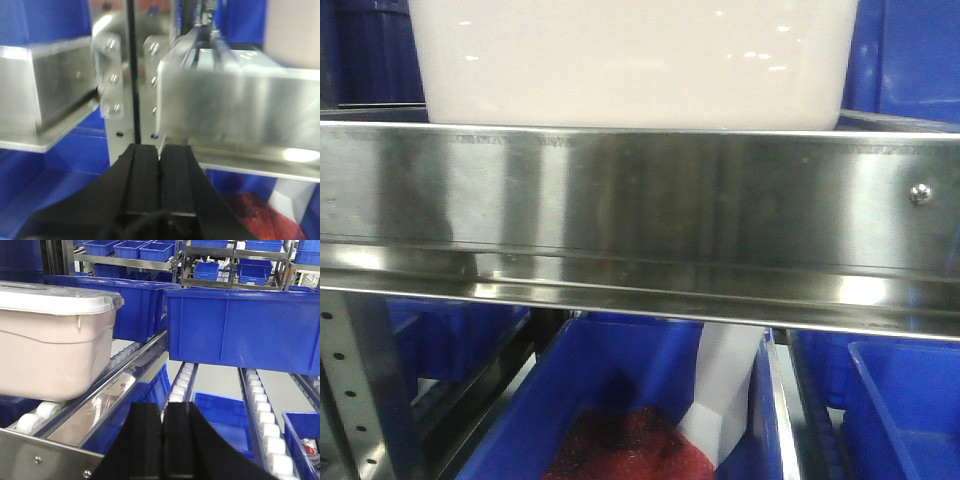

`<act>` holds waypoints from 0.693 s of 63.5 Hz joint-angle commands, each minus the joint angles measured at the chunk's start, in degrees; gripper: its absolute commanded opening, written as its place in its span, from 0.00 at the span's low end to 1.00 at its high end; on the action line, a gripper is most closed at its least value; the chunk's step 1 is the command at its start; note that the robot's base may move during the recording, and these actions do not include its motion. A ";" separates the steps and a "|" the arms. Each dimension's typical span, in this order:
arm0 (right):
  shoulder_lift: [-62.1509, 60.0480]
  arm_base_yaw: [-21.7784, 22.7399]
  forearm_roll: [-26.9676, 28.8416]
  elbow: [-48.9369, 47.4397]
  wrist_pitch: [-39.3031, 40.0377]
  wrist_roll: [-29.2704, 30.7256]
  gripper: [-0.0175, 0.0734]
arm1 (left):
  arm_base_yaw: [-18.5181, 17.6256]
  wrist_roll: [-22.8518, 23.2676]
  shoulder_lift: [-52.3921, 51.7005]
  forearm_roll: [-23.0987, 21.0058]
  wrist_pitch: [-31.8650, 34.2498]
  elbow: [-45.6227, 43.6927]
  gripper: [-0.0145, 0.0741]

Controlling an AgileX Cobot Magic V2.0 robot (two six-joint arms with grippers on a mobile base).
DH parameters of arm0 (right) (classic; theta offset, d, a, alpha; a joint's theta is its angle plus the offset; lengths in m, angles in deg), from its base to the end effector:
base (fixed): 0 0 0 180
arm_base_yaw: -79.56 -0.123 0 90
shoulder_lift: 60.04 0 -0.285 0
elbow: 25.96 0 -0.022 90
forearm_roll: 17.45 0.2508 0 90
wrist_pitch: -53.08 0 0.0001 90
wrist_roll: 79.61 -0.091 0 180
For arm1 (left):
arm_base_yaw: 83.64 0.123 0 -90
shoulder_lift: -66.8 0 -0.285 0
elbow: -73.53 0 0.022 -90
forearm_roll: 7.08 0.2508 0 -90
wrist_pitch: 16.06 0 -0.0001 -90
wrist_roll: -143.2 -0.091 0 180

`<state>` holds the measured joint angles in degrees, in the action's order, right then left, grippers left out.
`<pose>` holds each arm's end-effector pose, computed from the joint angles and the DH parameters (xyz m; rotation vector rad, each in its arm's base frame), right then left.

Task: Grab white bin and place on right shelf
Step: 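Open both grippers and release the bin on the shelf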

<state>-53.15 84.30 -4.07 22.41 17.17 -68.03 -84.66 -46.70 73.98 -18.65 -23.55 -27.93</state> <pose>0.0018 0.0123 0.3174 -0.0507 1.5774 0.0334 0.0565 -0.0034 0.1943 0.0123 1.6244 -0.0561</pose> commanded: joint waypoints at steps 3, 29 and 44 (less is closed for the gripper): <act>0.89 0.09 0.07 -1.13 5.10 -0.01 0.27 | -0.12 0.55 -0.63 -1.89 7.48 1.23 0.03; 0.89 0.09 0.07 -1.13 5.10 -0.01 0.27 | -0.12 0.55 -0.63 -2.04 9.32 1.23 0.03; 0.89 0.09 0.07 -1.13 5.10 -0.01 0.27 | -0.12 0.55 -0.63 -2.04 9.32 1.23 0.03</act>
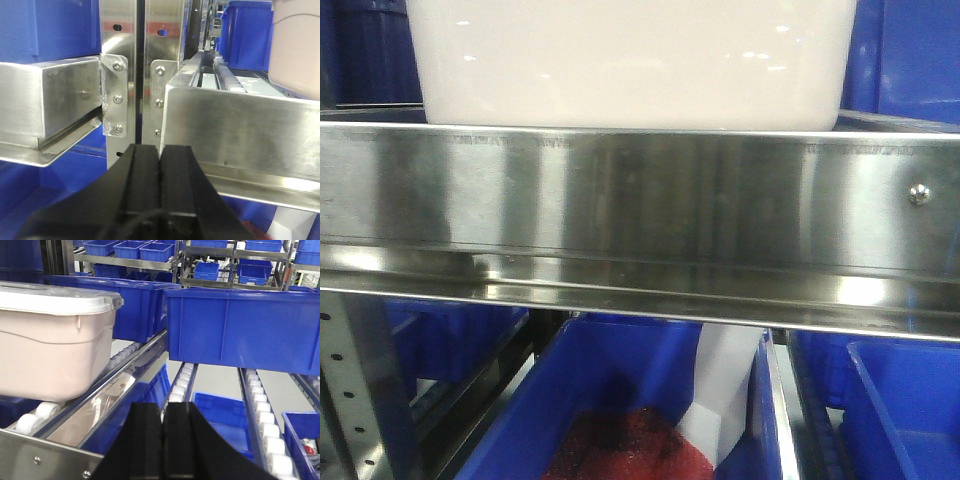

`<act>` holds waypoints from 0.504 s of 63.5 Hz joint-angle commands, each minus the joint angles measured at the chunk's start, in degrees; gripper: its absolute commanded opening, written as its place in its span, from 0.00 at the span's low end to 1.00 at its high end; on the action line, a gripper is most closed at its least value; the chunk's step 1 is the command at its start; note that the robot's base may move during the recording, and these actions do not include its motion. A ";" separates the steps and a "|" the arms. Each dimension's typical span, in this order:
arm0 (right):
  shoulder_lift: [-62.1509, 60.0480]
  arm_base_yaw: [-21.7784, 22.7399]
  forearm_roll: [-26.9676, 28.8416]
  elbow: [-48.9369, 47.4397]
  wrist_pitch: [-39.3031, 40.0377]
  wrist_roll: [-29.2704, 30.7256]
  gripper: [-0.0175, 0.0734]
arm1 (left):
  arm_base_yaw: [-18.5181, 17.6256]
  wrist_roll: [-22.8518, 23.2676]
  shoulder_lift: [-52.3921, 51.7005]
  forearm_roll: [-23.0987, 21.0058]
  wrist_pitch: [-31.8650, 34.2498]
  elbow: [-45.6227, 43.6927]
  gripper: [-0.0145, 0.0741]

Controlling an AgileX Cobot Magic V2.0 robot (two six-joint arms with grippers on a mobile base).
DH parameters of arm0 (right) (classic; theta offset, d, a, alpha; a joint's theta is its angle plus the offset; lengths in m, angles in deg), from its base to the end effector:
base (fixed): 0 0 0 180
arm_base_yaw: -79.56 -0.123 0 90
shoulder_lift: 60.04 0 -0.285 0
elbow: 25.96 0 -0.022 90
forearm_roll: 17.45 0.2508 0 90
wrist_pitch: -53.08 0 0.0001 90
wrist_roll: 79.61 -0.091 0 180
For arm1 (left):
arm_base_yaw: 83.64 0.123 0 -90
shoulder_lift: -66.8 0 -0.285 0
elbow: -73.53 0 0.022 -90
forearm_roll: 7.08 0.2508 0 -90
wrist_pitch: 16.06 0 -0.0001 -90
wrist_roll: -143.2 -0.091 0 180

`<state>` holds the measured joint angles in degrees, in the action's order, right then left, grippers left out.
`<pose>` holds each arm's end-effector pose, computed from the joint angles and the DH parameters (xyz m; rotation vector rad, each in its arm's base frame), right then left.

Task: Grab white bin and place on right shelf
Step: 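Open both grippers and release the bin on the shelf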

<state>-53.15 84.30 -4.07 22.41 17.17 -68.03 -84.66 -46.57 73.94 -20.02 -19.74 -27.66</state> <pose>0.0018 0.0123 0.3174 -0.0507 1.5774 0.0334 0.0568 -0.0023 0.1987 -0.0177 1.5630 -0.0685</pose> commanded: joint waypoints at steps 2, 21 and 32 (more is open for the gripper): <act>0.89 0.09 0.07 -1.13 5.10 -0.01 0.27 | -0.12 0.42 -0.59 -0.67 5.51 0.96 0.03; 0.89 0.09 0.07 -1.13 5.10 -0.01 0.27 | -0.12 0.42 -0.59 -0.67 5.51 0.96 0.03; 0.89 0.09 -0.27 -0.60 6.10 -0.01 0.27 | -0.12 0.42 -0.59 -0.67 5.51 0.96 0.03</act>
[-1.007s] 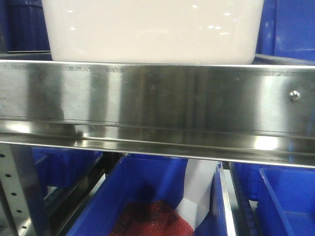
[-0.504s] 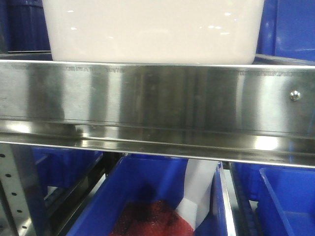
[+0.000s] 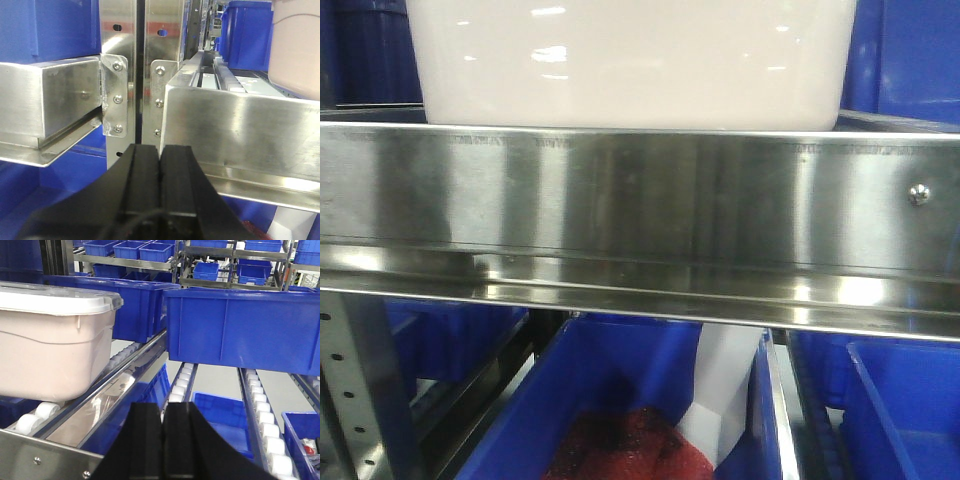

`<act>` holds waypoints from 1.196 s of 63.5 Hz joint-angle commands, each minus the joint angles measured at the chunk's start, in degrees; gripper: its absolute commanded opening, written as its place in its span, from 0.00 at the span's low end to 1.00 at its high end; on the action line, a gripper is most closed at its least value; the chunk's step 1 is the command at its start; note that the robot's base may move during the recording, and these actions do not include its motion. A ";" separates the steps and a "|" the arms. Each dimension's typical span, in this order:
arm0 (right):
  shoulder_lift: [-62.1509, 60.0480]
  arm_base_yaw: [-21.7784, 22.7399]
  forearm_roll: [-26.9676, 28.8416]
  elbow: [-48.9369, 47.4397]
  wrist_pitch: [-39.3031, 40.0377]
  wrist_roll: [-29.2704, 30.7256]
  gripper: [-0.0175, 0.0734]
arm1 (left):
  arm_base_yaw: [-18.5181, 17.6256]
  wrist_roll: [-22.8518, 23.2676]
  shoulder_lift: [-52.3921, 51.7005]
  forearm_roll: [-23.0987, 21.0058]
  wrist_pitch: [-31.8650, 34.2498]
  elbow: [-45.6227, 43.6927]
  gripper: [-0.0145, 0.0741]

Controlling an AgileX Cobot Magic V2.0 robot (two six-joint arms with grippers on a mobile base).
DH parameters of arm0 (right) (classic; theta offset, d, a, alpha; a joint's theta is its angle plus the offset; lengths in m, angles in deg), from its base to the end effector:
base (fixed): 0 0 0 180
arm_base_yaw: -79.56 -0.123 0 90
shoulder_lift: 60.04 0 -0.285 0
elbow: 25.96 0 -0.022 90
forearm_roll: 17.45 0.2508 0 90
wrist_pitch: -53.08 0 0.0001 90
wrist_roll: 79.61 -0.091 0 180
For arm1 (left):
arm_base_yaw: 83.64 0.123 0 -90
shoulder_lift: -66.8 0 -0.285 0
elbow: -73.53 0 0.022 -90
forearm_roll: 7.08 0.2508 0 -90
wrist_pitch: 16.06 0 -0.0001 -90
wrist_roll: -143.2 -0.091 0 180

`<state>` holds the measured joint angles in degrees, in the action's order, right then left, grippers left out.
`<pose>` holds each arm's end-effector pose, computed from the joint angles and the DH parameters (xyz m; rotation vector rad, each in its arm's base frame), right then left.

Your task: Grab white bin and place on right shelf

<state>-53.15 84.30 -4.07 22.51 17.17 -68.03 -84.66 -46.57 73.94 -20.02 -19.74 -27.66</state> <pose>0.0021 0.0122 0.3169 -0.0505 1.5792 0.0336 0.0568 -0.0023 0.1987 -0.0177 1.5630 -0.0685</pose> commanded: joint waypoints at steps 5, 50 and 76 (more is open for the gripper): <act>0.84 0.09 -1.52 1.95 9.88 -0.01 0.27 | -0.12 0.42 -0.59 -0.67 5.51 0.96 0.03; 0.66 -1.54 -7.56 30.45 40.04 -7.68 0.27 | -0.12 0.42 -0.59 -0.67 5.51 0.96 0.03; 0.66 -1.54 -7.56 30.45 39.35 -7.68 0.27 | -0.12 0.42 -0.59 -0.67 5.51 0.96 0.03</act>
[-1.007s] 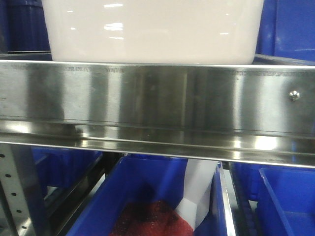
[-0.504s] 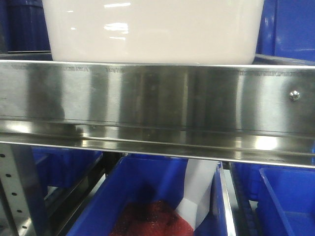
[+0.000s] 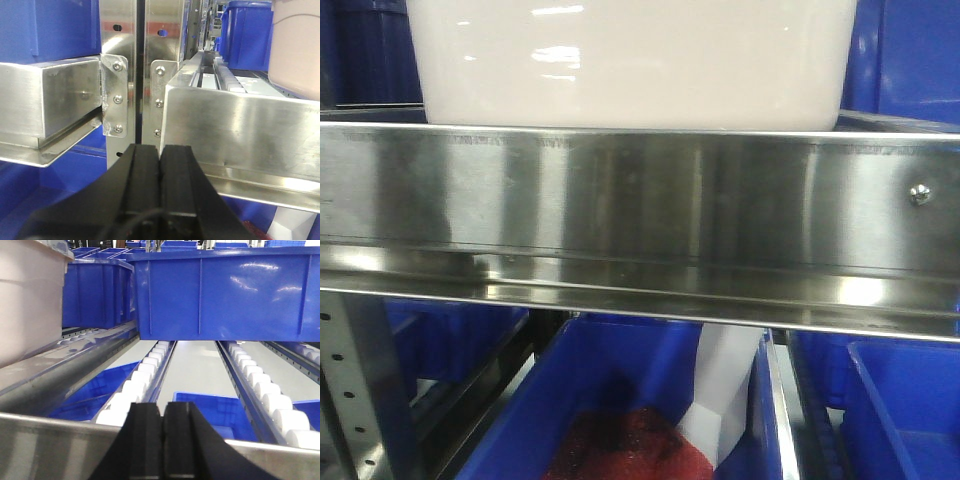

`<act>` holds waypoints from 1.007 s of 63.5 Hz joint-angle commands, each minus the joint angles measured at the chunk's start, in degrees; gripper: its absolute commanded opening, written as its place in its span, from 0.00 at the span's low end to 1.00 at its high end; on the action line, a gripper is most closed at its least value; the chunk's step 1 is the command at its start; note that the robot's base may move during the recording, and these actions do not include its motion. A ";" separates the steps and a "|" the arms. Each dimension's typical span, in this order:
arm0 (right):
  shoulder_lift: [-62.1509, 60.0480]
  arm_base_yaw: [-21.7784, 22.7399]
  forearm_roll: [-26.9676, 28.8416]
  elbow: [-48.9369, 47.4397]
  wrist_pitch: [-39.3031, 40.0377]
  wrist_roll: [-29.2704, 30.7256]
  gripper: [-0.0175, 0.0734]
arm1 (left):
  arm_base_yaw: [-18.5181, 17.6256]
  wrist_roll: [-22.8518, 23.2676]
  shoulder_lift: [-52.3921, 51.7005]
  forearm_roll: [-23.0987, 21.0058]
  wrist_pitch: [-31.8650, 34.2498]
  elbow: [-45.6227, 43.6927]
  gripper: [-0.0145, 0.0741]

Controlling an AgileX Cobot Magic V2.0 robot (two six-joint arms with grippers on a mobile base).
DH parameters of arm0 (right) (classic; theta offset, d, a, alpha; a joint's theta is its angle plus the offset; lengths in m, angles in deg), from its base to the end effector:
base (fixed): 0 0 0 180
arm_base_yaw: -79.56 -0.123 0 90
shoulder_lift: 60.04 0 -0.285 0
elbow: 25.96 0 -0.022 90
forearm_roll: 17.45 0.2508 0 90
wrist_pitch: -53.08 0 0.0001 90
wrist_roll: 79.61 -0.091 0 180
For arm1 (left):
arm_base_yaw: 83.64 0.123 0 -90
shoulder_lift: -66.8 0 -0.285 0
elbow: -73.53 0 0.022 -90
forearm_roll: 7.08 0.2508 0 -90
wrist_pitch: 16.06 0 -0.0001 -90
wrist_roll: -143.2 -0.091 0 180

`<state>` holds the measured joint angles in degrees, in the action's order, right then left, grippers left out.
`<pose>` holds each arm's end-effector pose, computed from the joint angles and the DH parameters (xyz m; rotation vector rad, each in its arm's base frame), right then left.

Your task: Grab white bin and place on right shelf

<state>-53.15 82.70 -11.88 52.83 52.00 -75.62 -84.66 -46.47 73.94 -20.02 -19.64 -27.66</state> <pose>0.0563 -0.0029 0.2031 0.0609 1.5130 -0.0204 0.0568 -0.0023 0.1989 -0.0193 1.5613 -0.0696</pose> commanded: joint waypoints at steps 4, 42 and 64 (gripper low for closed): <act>0.66 0.06 0.24 0.13 4.53 -0.09 0.27 | -0.12 0.32 -0.59 -0.67 5.42 0.96 0.03; 0.66 0.32 0.24 0.13 4.53 -0.09 0.27 | -0.12 0.32 -0.59 -0.67 5.42 0.96 0.03; 0.66 0.44 0.24 0.13 4.53 -0.09 0.27 | -0.23 0.32 -0.69 3.81 5.42 0.96 0.03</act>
<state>-53.15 82.80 -11.88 52.95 51.70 -75.72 -84.66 -46.47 73.94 -17.78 -19.64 -27.66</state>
